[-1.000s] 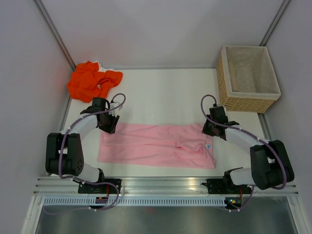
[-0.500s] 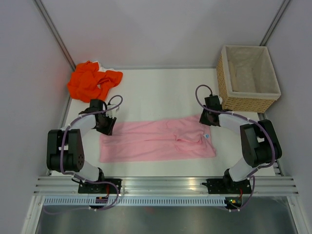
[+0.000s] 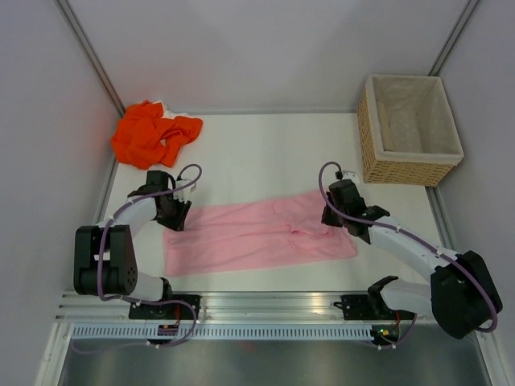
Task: Roll the t-shirts
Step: Fold the tshirt
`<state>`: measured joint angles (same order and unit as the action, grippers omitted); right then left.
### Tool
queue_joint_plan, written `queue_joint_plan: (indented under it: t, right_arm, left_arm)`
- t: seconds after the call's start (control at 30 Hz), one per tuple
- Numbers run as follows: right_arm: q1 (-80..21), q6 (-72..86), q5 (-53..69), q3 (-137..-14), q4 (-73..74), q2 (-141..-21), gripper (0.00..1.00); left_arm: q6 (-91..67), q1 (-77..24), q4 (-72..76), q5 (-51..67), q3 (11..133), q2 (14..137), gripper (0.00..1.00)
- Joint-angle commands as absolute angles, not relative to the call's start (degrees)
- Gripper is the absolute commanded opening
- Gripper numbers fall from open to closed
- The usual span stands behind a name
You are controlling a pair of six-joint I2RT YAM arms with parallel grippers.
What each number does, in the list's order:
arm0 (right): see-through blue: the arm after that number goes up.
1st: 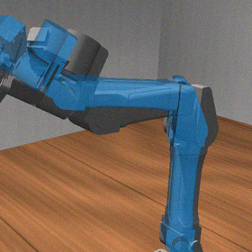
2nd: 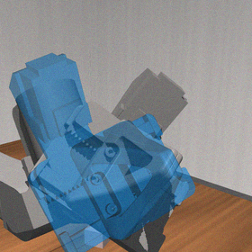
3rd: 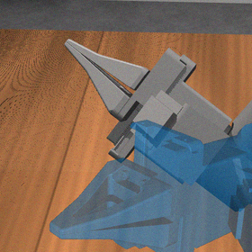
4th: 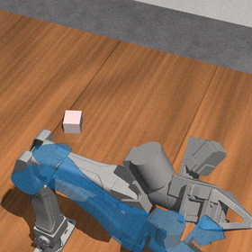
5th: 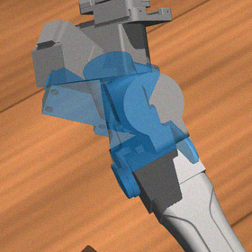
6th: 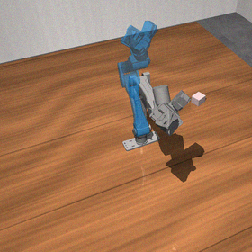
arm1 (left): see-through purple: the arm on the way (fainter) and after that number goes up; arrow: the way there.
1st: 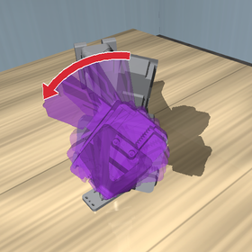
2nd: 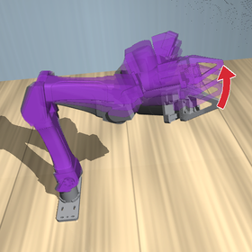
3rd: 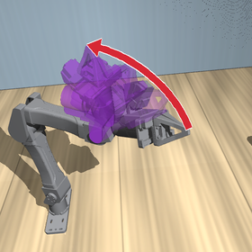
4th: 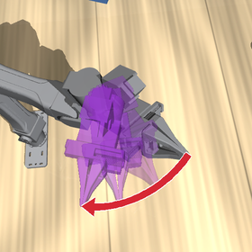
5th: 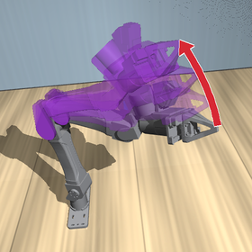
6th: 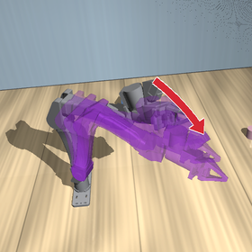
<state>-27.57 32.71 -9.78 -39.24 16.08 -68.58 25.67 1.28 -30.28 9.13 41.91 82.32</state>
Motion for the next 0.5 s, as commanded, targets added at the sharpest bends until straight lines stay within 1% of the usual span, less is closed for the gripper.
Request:
queue_joint_plan:
  t: [0.0,0.1,0.17,0.37,0.47]
  right_arm:
    - [-27.51,39.01,-8.61,-32.18,16.18,-68.65,0.02]
    - [-27.51,39.64,-14.14,-30.24,18.53,-68.12,0.02]
    - [-27.07,39.64,-15.55,-29.36,18.72,-68.11,0.03]
    - [-25.23,38.24,-15.91,-28.92,19.68,-68.38,0.02]
    - [-24.61,36.48,-14.68,-30.84,20.56,-67.33,0.02]
  left_arm:
    - [25.14,1.58,-31.02,10.36,41.13,81.04,0.43]
    - [24.7,1.58,-30.85,10.28,40.43,80.34,0.43]
    - [24.79,1.58,-30.41,9.24,39.55,79.98,0.43]
    - [25.05,1.58,-29.97,8.09,38.06,78.67,0.43]
    - [25.22,1.58,-30.41,7.47,37.53,76.91,0.43]
